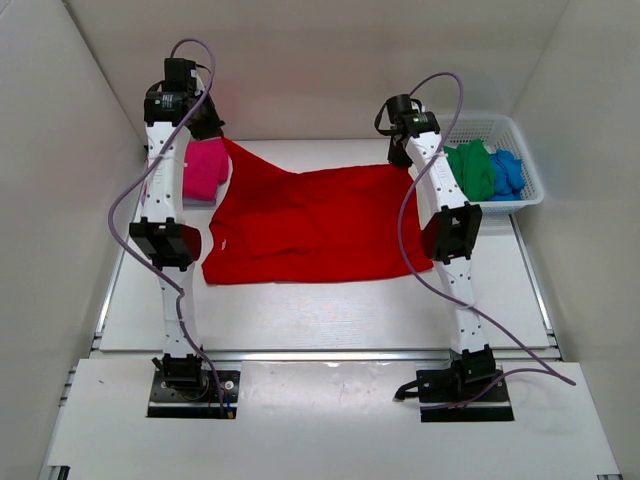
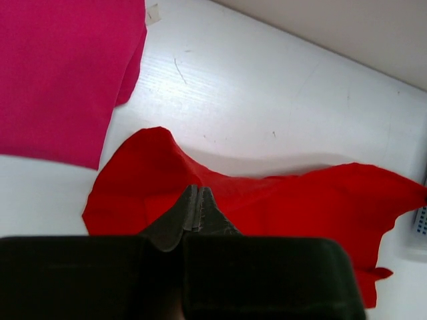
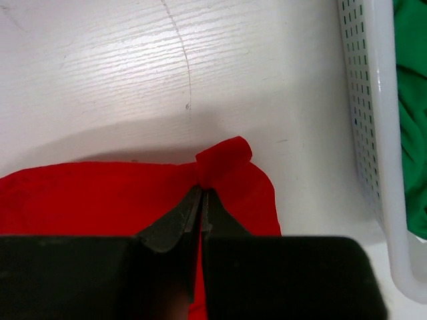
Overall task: Fold and stack the t-shirts
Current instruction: Fold the other side of the tshirt into a rectangle
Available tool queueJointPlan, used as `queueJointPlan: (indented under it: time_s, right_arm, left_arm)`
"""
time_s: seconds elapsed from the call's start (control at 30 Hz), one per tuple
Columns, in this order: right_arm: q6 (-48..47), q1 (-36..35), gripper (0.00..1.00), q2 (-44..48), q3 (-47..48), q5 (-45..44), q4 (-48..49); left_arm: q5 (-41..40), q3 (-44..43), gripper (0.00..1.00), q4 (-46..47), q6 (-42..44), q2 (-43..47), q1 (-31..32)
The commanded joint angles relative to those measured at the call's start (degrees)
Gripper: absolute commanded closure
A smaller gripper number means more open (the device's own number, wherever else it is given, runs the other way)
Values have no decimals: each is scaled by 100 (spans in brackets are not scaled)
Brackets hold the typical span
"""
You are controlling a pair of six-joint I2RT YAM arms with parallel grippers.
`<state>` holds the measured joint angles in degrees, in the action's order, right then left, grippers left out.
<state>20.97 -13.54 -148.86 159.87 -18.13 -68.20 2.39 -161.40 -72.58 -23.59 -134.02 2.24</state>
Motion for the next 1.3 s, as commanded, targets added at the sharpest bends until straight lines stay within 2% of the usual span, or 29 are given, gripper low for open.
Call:
queueJointPlan:
  time_s: [0.0, 0.53, 0.87, 0.97, 1.1, 1.27]
  right_arm:
    - [-84, -8, 100, 525, 132, 134, -193]
    - [-76, 0, 100, 1525, -483, 283, -475]
    - [-172, -61, 100, 2563, -1476, 538, -342]
    - [-207, -114, 100, 3028, -2020, 635, -237]
    - [-313, -44, 100, 3643, -3195, 600, 244]
    - [-428, 149, 100, 4697, -5753, 1065, 2324]
  left_arm:
    - [-63, -128, 100, -459, 162, 552, -83]
    - [121, -85, 100, -600, 57, 1017, -4]
    - [296, 109, 100, -617, 162, 1624, -110]
    - [297, 372, 100, -626, 162, 1887, -57]
    - [227, 653, 100, -635, 215, 1985, 135]
    - [-169, 970, 100, -644, 241, 1941, 496]
